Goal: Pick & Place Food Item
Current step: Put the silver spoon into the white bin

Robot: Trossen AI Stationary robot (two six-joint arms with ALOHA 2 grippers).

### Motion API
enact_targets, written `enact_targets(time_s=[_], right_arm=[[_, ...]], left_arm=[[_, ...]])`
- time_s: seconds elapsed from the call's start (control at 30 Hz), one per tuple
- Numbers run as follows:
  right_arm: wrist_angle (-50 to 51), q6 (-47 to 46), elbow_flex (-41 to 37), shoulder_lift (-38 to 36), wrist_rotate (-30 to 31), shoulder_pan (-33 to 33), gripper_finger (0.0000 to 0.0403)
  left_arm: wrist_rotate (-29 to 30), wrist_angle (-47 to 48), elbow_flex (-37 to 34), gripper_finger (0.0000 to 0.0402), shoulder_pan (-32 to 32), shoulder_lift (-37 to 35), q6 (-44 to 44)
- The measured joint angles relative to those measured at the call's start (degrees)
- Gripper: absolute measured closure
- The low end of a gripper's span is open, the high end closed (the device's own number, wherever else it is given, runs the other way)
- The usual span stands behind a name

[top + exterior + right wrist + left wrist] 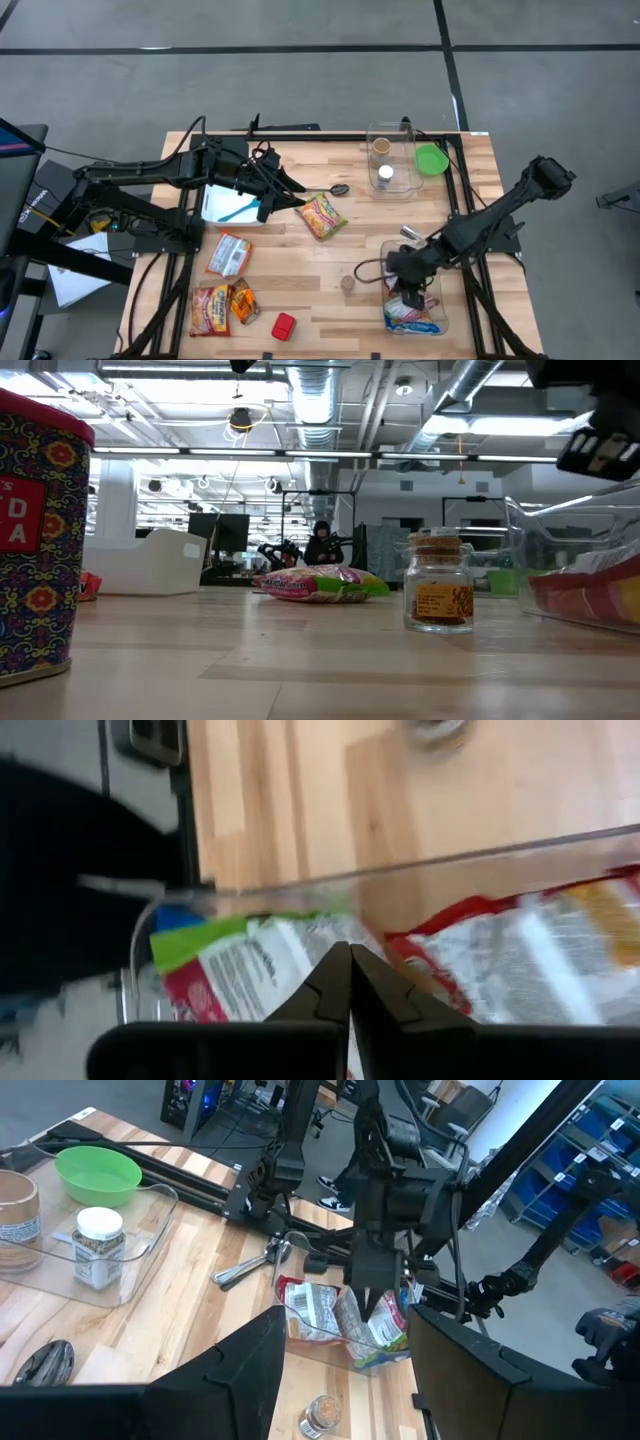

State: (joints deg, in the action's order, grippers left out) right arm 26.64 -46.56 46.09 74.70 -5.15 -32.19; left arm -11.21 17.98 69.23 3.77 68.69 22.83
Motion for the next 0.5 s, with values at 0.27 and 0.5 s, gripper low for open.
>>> enact_targets(time_s=[0.27, 0.5], right_arm=[[8.59, -13.73, 0.02, -15.32, 19.99, -1.53, 0.0403], [20.62, -23.12, 0.04, -28.32, 22.93, 3.06, 0.0396]], left_arm=[[-0.01, -0.01, -0.02, 0.0198, 0.0, 0.0, -1.05], [0.25, -0.19, -0.01, 0.0198, 0.0, 0.0, -2.94]])
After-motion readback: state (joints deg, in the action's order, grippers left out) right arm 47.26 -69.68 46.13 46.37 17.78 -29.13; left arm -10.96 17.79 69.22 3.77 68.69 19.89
